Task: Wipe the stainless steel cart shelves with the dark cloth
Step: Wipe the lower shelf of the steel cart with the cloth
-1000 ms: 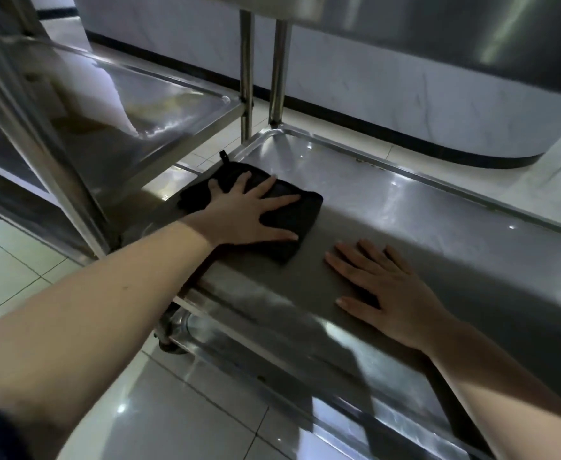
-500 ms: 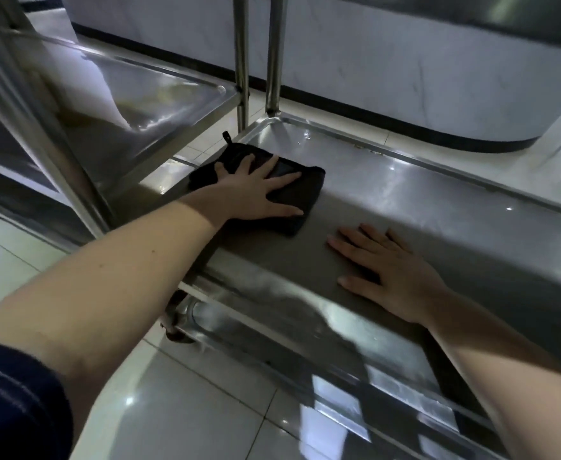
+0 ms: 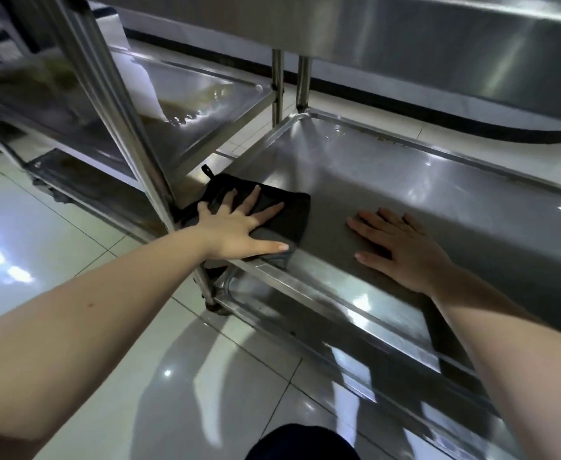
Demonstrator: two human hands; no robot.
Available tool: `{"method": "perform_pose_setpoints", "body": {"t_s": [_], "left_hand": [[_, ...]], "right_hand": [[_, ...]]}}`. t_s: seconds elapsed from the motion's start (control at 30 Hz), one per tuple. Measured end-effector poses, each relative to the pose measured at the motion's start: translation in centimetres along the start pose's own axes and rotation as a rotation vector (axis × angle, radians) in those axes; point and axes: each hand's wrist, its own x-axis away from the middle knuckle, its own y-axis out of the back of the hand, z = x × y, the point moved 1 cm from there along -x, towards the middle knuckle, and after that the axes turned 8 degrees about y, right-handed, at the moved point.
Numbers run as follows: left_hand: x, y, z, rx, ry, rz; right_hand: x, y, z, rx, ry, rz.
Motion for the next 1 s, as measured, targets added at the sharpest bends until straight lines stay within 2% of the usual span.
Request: {"method": "perform_pose_setpoints", "body": {"t_s": [0.2,0.4,0.53,0.6,0.63,0.73,0.8,0.87,1.0], "left_hand": [[0.9,-0.3,-2.7,0.023,0.086,0.005],[2.8,-2.0,-8.9,-0.046,-0.010,-0.001],[3.2,-2.0,-9.3,-0.018,0.006,-0.020],[3.4,-2.1,-9.4,-0.025,0.011,-0.023],[3.5,-2.1,-9.5,-0.023,0.013,-0.025],[3.8,-2.0,-9.8,-0.031,0.015,-0.027],[4.2,-2.3,-10.5,-0.049,0.002,-0.020],[5.1,-2.8,-12.6,-0.078,-0.045,-0.015],[6.8,-4.7,-20.0,-0.119,-0.217,-0.025]], "right_hand": [[0.0,0.2,0.2,-0.016,-0.029,-0.015],[0.3,0.4,0.4,-0.007,-0.104,-0.037],[1.3,1.7,-0.5,-0.128,-0.134,-0.191],[3.0,2.7,-3.1,-0.116,-0.209,-0.256],[4.2,3.0,-4.8,-0.077,-0.297,-0.235],[7.4,2.2,-8.6,-0.005,-0.562,-0.003],[8.3,1.1,-9.0,0.004,-0.600,0.052],[8.3,0.7,-8.9,0.021,-0.594,0.010],[8.4,0.4,-8.9,0.078,-0.586,-0.002]]}}
